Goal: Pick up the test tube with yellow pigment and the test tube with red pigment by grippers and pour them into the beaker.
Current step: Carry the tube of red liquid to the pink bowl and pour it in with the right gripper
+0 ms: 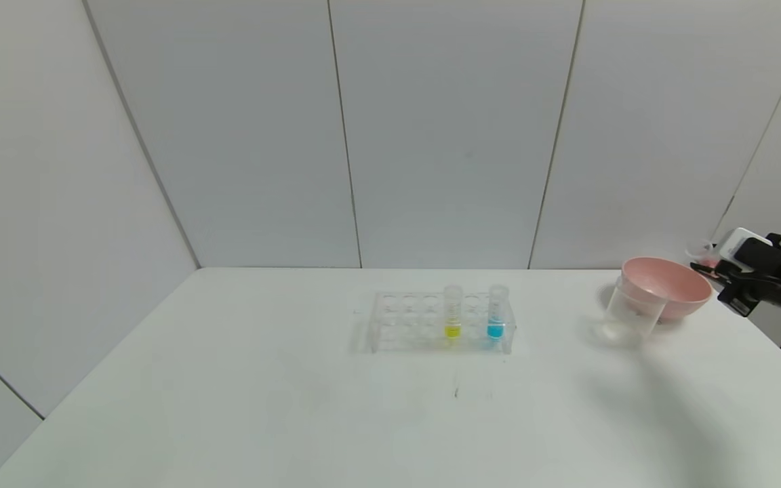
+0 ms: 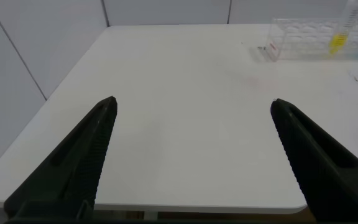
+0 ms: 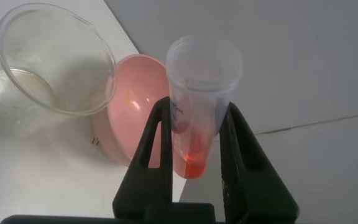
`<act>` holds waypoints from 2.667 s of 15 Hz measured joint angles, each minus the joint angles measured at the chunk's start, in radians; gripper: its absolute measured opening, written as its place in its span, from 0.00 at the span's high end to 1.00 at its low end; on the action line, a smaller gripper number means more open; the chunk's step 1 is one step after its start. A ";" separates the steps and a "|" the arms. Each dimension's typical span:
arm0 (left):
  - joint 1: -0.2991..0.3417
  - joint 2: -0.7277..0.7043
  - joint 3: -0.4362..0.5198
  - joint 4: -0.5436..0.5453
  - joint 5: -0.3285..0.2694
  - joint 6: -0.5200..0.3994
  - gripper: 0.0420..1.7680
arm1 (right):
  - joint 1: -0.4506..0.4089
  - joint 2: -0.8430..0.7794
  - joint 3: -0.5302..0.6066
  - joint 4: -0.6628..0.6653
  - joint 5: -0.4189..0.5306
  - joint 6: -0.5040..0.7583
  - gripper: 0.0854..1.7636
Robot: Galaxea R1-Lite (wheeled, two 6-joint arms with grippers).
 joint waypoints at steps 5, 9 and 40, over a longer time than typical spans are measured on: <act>0.000 0.000 0.000 0.000 0.000 0.000 0.00 | 0.047 0.029 -0.011 -0.009 -0.017 -0.021 0.75; 0.000 0.000 0.000 0.000 0.000 0.000 0.00 | 0.044 0.079 -0.021 -0.150 -0.015 -0.071 0.75; 0.000 0.000 0.000 0.000 0.000 0.000 0.00 | 0.025 0.220 0.030 -0.542 -0.003 -0.486 0.75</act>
